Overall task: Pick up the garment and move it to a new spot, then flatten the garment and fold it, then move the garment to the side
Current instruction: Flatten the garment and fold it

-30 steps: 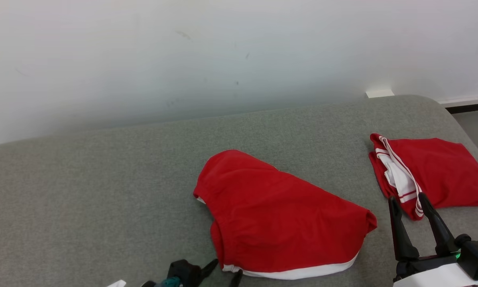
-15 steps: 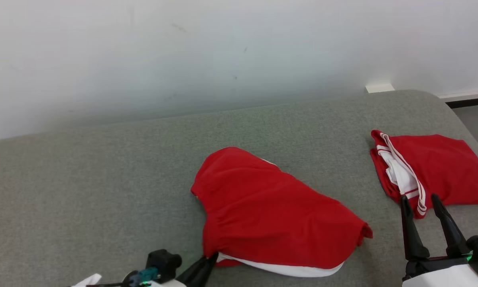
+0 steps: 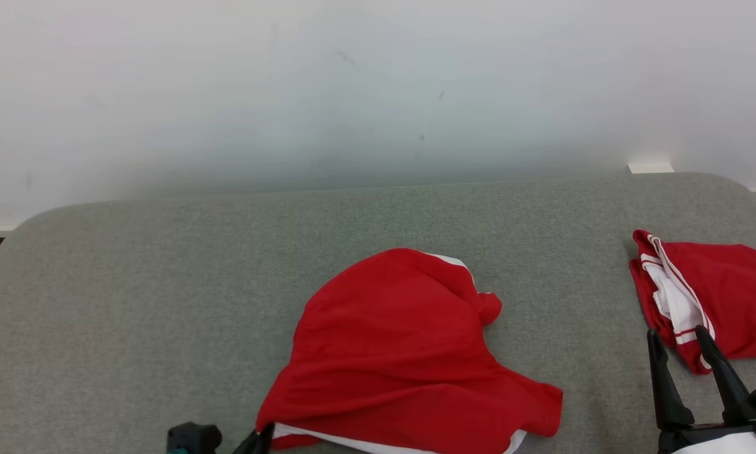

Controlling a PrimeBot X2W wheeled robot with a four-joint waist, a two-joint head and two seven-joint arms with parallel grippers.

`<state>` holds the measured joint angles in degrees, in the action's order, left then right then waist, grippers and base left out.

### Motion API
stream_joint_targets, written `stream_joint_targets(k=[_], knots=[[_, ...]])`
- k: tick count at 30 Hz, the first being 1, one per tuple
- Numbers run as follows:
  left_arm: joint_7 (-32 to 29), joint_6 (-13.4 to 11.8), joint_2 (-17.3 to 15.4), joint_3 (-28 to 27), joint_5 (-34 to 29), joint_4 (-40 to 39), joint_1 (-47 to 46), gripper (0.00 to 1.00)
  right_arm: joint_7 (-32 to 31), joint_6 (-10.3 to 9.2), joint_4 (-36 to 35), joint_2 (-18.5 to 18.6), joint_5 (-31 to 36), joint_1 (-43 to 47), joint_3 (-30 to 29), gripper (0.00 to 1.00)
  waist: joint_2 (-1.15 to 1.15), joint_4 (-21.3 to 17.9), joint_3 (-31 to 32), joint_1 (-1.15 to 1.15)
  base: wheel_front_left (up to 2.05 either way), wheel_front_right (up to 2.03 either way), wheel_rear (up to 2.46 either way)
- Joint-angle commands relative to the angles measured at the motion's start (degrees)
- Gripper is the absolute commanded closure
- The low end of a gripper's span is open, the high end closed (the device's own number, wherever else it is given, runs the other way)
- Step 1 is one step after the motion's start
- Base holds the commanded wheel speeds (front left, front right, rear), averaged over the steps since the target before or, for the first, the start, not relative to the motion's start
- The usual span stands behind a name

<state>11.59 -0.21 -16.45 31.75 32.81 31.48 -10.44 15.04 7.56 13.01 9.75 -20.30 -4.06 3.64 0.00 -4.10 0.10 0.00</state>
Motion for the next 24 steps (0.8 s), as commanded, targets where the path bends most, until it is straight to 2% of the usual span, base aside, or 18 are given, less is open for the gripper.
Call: stream_joint_targets(k=[1, 3, 4, 5, 10, 17, 21, 24], knots=[[0.0, -1.0, -0.1, -0.8, 0.6, 0.0, 0.6, 1.00, 0.1, -0.16, 0.5, 0.6, 0.3, 0.7, -0.2, 0.00, 0.00, 0.3, 0.1, 0.00, 0.00, 0.00, 0.00], [-0.1, -1.3, 0.2, -0.9, 1.1, -0.2, 1.2, 1.00, 0.0, -0.16, 1.1, 0.8, 0.5, 0.9, -0.4, 0.00, 0.00, 0.6, 0.2, 0.00, 0.00, 0.00, 0.00], [0.1, -1.1, 0.4, -1.1, 1.5, -0.5, 1.5, 0.55, -0.1, -0.16, 1.3, 0.9, 0.6, 0.9, -0.5, 0.00, 0.00, 0.7, 0.3, 0.00, 0.00, 0.00, 0.00], [0.4, -1.1, 0.4, -1.1, 1.7, -0.8, 1.6, 0.00, -0.1, -0.16, 1.5, 0.9, 0.7, 0.9, -0.5, 0.00, 0.00, 0.8, 0.3, 0.00, 0.00, 0.00, 0.00], [2.4, -1.9, -0.1, -1.9, 0.6, -3.9, 2.7, 0.00, 0.0, -0.16, 2.0, 0.8, 0.7, 1.3, -0.6, 0.00, 0.00, 1.2, 0.6, 0.00, 0.00, 0.00, 0.00], [3.6, -5.7, -1.3, -6.3, -1.7, -12.6, 5.4, 0.00, 0.0, -0.16, 2.5, 0.2, 0.5, 2.3, -1.0, 0.00, 0.00, 2.0, 1.3, 0.00, 0.00, 0.00, 0.00], [3.5, -7.8, -0.1, -11.8, -5.2, -20.7, 7.2, 0.00, 0.1, -0.16, 2.6, -0.2, 0.4, 2.8, -0.7, 0.00, 0.00, 2.2, 1.3, 0.00, 0.00, 0.00, 0.00], [3.5, -7.6, 1.5, -14.8, -8.0, -24.5, 8.8, 0.00, 0.1, -0.16, 2.7, -0.4, 0.3, 2.8, -0.2, 0.00, 0.00, 2.0, 1.2, 0.00, 0.00, 0.00, 0.00]])
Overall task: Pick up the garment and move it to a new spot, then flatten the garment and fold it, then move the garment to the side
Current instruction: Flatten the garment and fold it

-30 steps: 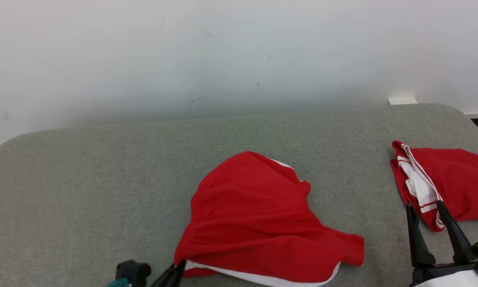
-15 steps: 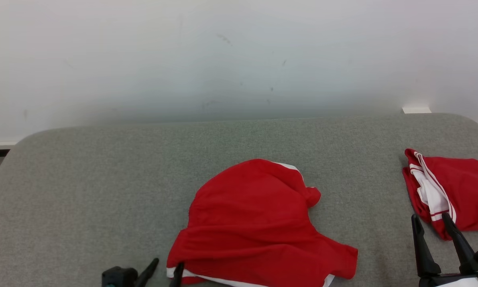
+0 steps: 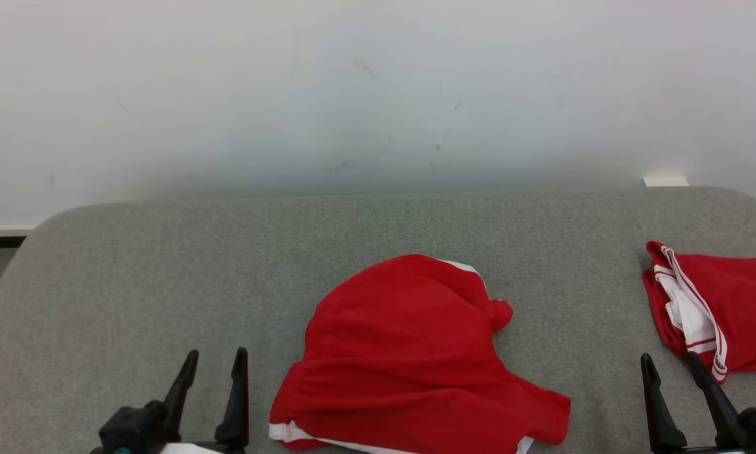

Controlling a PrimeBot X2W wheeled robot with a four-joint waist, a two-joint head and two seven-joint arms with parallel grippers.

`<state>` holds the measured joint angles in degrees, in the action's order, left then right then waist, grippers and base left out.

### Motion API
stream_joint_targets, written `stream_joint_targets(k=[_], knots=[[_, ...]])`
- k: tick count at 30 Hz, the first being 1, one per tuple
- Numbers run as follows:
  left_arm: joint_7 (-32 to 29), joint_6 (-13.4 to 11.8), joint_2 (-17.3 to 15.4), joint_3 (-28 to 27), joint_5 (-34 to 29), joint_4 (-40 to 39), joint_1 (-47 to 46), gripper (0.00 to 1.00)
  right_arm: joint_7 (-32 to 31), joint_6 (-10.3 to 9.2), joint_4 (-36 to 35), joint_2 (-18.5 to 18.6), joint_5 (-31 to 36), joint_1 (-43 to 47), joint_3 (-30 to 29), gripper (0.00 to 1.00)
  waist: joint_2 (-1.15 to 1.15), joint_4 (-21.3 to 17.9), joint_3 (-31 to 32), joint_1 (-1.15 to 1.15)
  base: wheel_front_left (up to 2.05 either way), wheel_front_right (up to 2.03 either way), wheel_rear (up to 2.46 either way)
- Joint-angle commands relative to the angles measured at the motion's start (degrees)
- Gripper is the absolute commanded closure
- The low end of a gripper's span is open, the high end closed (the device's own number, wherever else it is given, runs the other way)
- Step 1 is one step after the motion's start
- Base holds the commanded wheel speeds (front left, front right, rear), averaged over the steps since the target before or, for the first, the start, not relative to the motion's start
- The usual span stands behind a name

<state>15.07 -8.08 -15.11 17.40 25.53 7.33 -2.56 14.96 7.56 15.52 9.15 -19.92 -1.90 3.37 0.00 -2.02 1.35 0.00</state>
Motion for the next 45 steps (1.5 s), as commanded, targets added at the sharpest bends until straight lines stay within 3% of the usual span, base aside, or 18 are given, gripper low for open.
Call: stream_joint_targets(k=[1, 7, 9, 10, 12, 14, 15, 25, 29, 30, 32, 33, 37, 45], knots=[[0.1, 0.4, 0.8, -1.3, -1.6, -1.3, 1.3, 0.00, 0.1, -0.16, 0.3, 0.1, -0.2, 0.6, 0.3, 0.00, 0.00, -0.2, 0.0, 0.00, 0.00, 0.00, 0.00], [0.1, 2.5, 4.3, -5.0, -5.5, -2.9, 3.1, 0.00, -0.9, -0.16, 0.1, 1.5, -1.9, 0.2, 4.6, 0.00, 0.00, -0.3, 0.2, 0.00, 0.00, 0.00, 0.00], [0.1, 3.4, 5.2, -5.8, -6.3, -2.6, 3.0, 0.00, -3.4, -0.16, 0.8, 2.0, -3.3, 0.2, 7.1, 0.22, 0.00, 0.1, 0.2, 0.00, 0.00, 0.00, 0.00], [0.1, 3.9, 5.6, -6.3, -6.5, -2.3, 3.0, 0.00, -4.9, -0.16, 1.1, 2.5, -3.9, 0.1, 8.3, 0.26, 0.00, 0.4, 0.2, 0.00, 0.00, 0.00, 0.00], [0.1, 4.9, 6.4, -6.9, -7.4, -1.8, 3.0, 0.00, -8.0, -0.16, 2.1, 3.2, -5.7, -0.2, 10.4, 0.25, 0.00, 1.1, 0.2, 0.00, 0.00, 0.00, 0.00], [0.1, 5.7, 7.2, -7.6, -8.1, -1.3, 2.9, 0.00, -11.4, -0.16, 3.2, 4.0, -7.0, -0.7, 12.5, 0.05, 0.00, 1.8, -0.1, 0.00, 0.00, 0.00, 0.00], [0.1, 6.2, 7.7, -7.8, -8.4, -1.1, 2.9, 0.00, -12.9, -0.16, 3.8, 4.1, -7.7, -1.2, 13.3, 0.00, 0.00, 2.1, -0.2, 0.00, 0.00, 0.00, 0.00], [0.1, 9.2, 10.1, -10.3, -10.7, 1.0, 2.1, 0.00, -20.6, -0.16, 11.6, 3.1, -12.5, -5.5, 15.6, 0.00, 0.00, 5.5, -1.4, 0.00, 0.00, 0.00, 0.00], [0.1, 10.0, 10.8, -11.3, -11.5, 1.4, 1.7, 0.00, -20.3, -0.16, 13.7, 3.0, -13.6, -6.9, 16.0, 0.31, 0.00, 6.4, -2.2, 0.00, 0.00, 0.00, 0.00], [0.1, 10.2, 10.9, -11.5, -11.6, 1.5, 1.7, 0.00, -20.0, -0.16, 14.2, 3.0, -13.7, -7.1, 16.2, 0.49, 0.00, 6.5, -2.3, 0.00, 0.00, 0.00, 0.00], [0.1, 10.5, 11.1, -12.0, -12.0, 1.6, 1.7, 0.00, -19.4, -0.17, 14.9, 2.9, -14.0, -7.8, 16.5, 0.95, 0.00, 6.7, -2.6, 0.00, 0.00, 0.00, 0.00], [0.1, 10.7, 11.2, -12.2, -12.1, 1.6, 1.6, 0.00, -19.1, -0.17, 15.1, 3.0, -14.1, -8.1, 16.7, 1.00, 0.00, 6.8, -2.7, 0.00, 0.00, 0.00, 0.00], [0.1, 11.3, 11.5, -12.7, -12.4, 1.9, 1.4, 0.00, -17.7, -0.17, 14.2, 3.3, -16.2, -9.4, 16.8, 1.00, 0.00, 7.2, -2.9, 0.00, 0.00, 0.00, 0.00], [0.1, 12.1, 11.9, -12.9, -12.8, 1.8, 0.1, 0.00, -19.8, -0.17, 8.2, 7.5, -22.7, -16.6, 17.2, 1.00, 0.00, 8.4, -5.6, 0.00, 0.00, 0.00, 0.00]])
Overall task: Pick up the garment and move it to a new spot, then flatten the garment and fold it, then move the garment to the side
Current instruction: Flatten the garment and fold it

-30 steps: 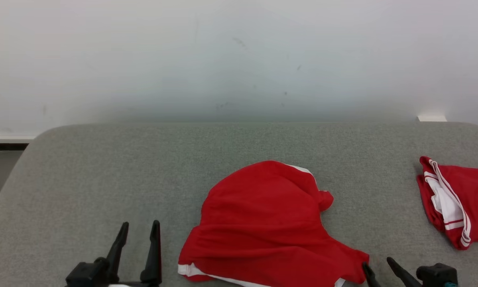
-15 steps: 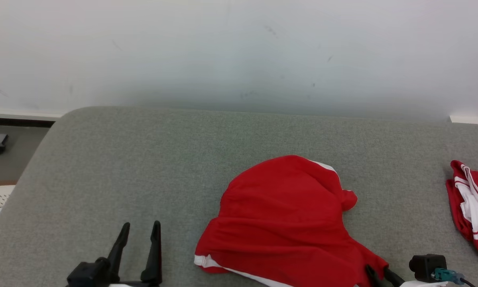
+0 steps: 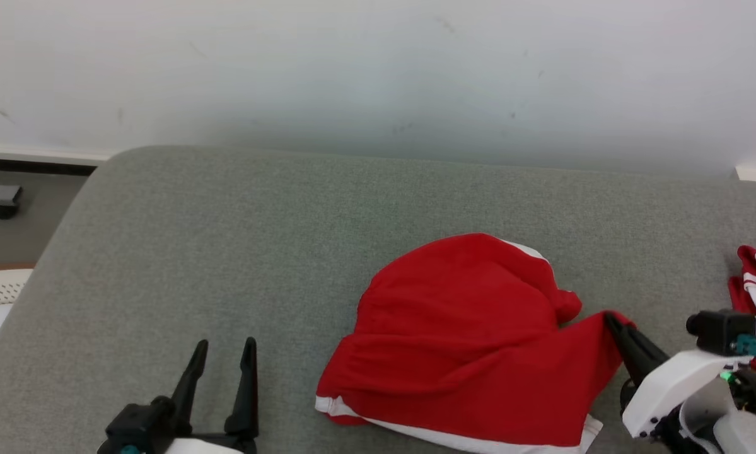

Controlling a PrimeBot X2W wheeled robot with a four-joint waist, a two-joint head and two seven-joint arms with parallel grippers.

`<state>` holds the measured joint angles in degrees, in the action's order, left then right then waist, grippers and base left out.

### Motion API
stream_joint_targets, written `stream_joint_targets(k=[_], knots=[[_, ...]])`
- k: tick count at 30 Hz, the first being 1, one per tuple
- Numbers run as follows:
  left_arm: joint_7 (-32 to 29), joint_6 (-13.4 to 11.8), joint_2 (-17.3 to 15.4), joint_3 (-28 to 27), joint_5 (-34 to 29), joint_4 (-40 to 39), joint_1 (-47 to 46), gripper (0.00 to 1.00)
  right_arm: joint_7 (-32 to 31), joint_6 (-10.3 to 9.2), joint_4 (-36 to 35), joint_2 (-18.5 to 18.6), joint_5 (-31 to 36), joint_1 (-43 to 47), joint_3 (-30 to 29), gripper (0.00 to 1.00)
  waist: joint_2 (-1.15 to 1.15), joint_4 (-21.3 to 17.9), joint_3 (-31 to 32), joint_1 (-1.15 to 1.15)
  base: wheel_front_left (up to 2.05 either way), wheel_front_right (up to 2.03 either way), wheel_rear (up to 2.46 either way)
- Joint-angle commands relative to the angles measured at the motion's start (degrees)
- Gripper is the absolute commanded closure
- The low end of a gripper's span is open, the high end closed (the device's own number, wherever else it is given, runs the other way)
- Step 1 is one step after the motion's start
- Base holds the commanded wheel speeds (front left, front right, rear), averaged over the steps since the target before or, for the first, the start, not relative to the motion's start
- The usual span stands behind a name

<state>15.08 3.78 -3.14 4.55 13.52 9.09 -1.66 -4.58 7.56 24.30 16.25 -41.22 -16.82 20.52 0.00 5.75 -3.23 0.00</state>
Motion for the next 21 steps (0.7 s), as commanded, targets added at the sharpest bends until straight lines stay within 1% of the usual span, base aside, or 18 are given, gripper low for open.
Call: stream_joint_targets(k=[1, 3, 4, 8, 9, 10, 11, 12, 13, 17, 21], knots=[[0.1, 0.2, 0.0, 0.0, -0.7, 0.1, -1.0, 0.00, -0.8, -0.17, -0.9, 0.9, -2.1, -2.8, 0.1, 1.00, 0.00, 0.9, -1.5, 0.00, 0.00, 0.00, 0.00], [0.1, 0.4, 0.0, 0.0, -0.4, 0.1, -1.5, 0.00, -1.8, -0.17, -0.6, 2.2, -3.3, -5.3, 0.4, 1.00, 0.00, 1.5, -2.8, 0.00, 0.00, 0.00, 0.00], [0.1, 0.4, 0.0, 0.1, -0.2, 0.2, -1.9, 0.00, -2.2, -0.17, -0.2, 2.3, -4.3, -6.5, 0.5, 1.00, 0.00, 1.8, -3.4, 0.00, 0.00, 0.00, 0.00], [0.1, 0.5, 0.1, 0.5, 0.5, 0.8, -3.2, 0.00, -5.3, -0.16, 4.9, 2.7, -6.4, -11.6, 1.8, 1.00, 0.00, 3.0, -5.8, 0.00, 0.00, 0.00, 0.00], [0.1, 0.4, 0.1, 0.8, 0.9, 0.9, -3.5, 0.00, -5.7, -0.16, 6.4, 2.7, -6.5, -13.0, 2.1, 0.95, 0.00, 3.3, -6.2, 0.00, 0.00, 0.00, 0.00], [0.1, 0.2, 0.1, 1.0, 1.1, 1.0, -3.8, 0.00, -6.4, -0.16, 8.3, 2.5, -6.9, -14.1, 2.6, 0.75, 0.00, 3.5, -6.6, 0.00, 0.00, 0.00, 0.00], [0.1, 0.2, 0.1, 1.0, 1.1, 1.0, -3.8, 0.00, -6.4, -0.16, 8.3, 2.5, -6.9, -14.1, 2.6, 0.75, 0.00, 3.5, -6.6, 0.00, 0.00, 0.00, 0.00], [0.1, 0.2, 0.1, 1.2, 1.5, 1.2, -4.1, 0.00, -7.0, -0.16, 9.8, 2.4, -6.6, -14.9, 3.7, 0.25, 0.00, 3.8, -6.9, 0.00, 0.00, 0.00, 0.00], [0.1, 0.0, 0.1, 1.5, 1.7, 1.3, -4.3, 0.00, -7.0, -0.16, 11.0, 2.3, -6.4, -16.0, 4.4, 0.00, 0.00, 3.9, -7.0, 0.00, 0.00, 0.00, 0.00], [0.1, -0.3, 0.1, 1.9, 2.2, 2.0, -4.4, 0.00, -4.3, -0.16, 14.3, 2.0, -7.7, -17.7, 5.6, 0.00, 0.00, 4.1, -6.2, 0.00, 0.00, 0.00, 0.00], [0.1, -0.5, 0.1, 1.6, 1.6, 2.3, -3.4, 0.00, -1.6, -0.16, 14.6, 3.6, -8.8, -16.8, 6.8, 0.00, 0.00, 2.7, -3.8, 0.00, 0.00, 0.00, 0.00]])
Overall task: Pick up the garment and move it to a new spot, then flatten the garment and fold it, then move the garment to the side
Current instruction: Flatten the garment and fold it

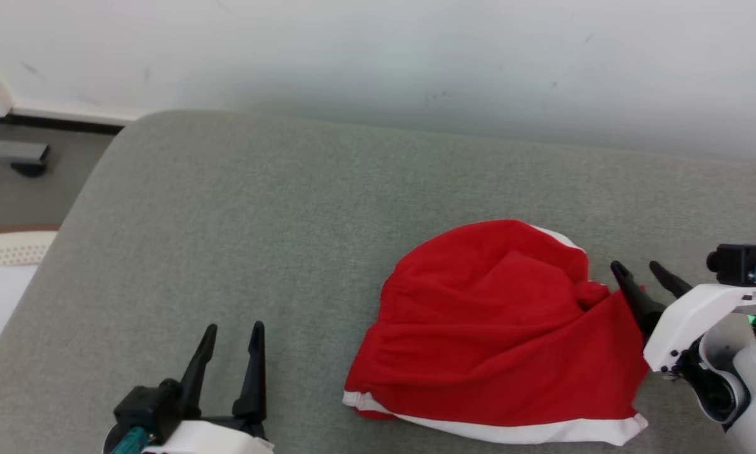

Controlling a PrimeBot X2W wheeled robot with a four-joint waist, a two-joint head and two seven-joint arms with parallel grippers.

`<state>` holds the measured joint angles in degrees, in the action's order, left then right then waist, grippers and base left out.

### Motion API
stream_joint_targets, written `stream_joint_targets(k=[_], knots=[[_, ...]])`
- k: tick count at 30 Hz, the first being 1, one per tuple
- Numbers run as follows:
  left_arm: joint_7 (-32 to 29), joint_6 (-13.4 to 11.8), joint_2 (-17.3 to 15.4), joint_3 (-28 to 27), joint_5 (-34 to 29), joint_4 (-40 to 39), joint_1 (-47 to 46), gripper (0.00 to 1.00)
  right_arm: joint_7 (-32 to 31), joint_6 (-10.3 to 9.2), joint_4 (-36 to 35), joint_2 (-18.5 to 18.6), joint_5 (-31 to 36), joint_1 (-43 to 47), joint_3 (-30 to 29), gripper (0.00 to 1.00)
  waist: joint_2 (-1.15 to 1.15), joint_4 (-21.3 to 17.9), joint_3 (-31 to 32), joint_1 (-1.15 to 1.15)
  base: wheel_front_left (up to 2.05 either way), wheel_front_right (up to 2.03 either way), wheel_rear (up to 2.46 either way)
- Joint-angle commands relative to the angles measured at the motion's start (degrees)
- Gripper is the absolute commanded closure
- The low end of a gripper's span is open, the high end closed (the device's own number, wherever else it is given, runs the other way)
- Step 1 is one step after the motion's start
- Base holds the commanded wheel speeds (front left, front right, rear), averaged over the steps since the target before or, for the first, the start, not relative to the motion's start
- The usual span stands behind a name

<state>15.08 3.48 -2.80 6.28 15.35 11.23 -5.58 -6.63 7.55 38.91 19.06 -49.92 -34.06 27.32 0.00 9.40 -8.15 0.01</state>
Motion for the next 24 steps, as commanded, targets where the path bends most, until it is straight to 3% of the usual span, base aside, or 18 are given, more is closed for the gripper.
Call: stream_joint_targets(k=[1, 7, 13, 18, 24], knots=[[0.1, -0.2, -0.2, -0.5, -0.4, 0.1, 0.8, 0.00, 1.1, -0.15, -0.2, 1.3, 0.0, 0.9, 0.2, 0.00, 0.00, -1.6, 1.9, -0.01, 0.00, 0.00, 0.00], [0.1, 0.2, -0.2, -1.6, -1.4, -0.2, 2.6, 0.00, 4.7, -0.15, -3.2, 5.4, 0.6, 3.5, 0.7, 0.00, 0.00, -6.0, 5.7, -0.01, 0.00, 0.00, 0.00], [0.1, 0.0, -0.2, -2.8, -1.3, -1.8, 3.9, 0.00, 14.4, -0.15, -8.7, 6.3, 4.0, 8.5, -1.9, 0.00, 0.00, -9.6, 8.1, -0.01, 0.00, 0.00, 0.00], [0.0, -0.4, -0.2, -3.8, -1.1, -2.9, 4.3, 0.00, 20.5, -0.15, -12.9, 3.7, 9.2, 15.1, -6.6, 0.00, 0.00, -11.1, 8.7, -0.01, 0.00, 0.00, 0.00], [0.0, -0.3, -0.2, -5.2, -1.1, -3.0, 5.2, 0.00, 21.8, -0.15, -19.3, -2.1, 16.5, 24.1, -13.9, 0.00, 0.00, -12.0, 9.9, -0.01, 0.00, 0.00, 0.00]])
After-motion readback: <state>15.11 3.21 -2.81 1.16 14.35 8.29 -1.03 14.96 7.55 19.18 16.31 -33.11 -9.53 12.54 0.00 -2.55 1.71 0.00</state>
